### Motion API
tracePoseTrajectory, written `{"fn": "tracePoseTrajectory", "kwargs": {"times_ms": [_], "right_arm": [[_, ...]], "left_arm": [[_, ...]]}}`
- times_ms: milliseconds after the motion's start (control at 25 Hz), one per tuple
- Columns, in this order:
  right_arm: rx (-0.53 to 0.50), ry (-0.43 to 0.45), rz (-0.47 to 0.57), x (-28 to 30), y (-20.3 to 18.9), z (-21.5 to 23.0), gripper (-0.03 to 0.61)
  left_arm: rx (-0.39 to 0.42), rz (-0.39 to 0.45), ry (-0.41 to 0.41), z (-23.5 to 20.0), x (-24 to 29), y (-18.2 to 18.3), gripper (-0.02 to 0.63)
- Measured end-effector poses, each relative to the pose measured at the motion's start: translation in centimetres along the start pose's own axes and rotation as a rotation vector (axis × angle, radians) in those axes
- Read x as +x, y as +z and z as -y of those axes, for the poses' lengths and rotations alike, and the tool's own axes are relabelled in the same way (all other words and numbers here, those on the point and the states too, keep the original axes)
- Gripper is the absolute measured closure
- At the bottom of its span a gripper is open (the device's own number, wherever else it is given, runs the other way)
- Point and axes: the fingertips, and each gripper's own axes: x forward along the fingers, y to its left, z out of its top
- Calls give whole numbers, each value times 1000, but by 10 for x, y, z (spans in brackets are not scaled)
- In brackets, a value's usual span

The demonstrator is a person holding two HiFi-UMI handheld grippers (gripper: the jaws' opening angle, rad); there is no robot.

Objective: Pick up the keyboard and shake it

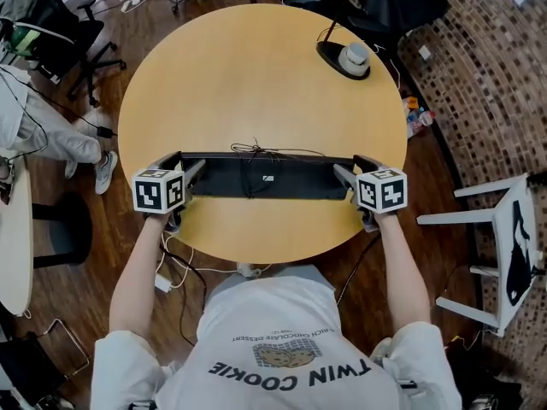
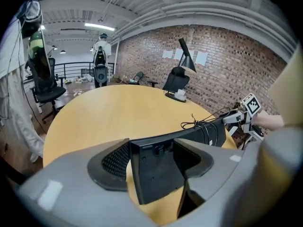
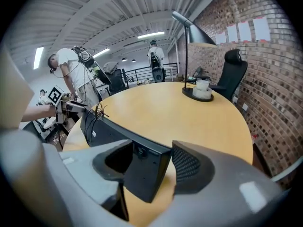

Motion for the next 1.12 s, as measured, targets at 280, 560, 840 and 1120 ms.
{"fn": "tracePoseTrajectory", "kwargs": {"times_ms": [280, 560, 840, 1120], "right_arm": [[-77, -60, 67, -33, -10, -19, 321], [-141, -124, 94, -59, -20, -33, 321], [-229, -186, 109, -78, -42, -51, 321], [-534, -339, 17, -81, -63, -60, 322]], "left_arm": [[84, 81, 28, 16, -31, -8, 313], [165, 103, 38, 27, -54, -12, 313], [264, 103, 65, 36, -72, -29, 316], [410, 69, 118, 37, -80, -40, 354]]}}
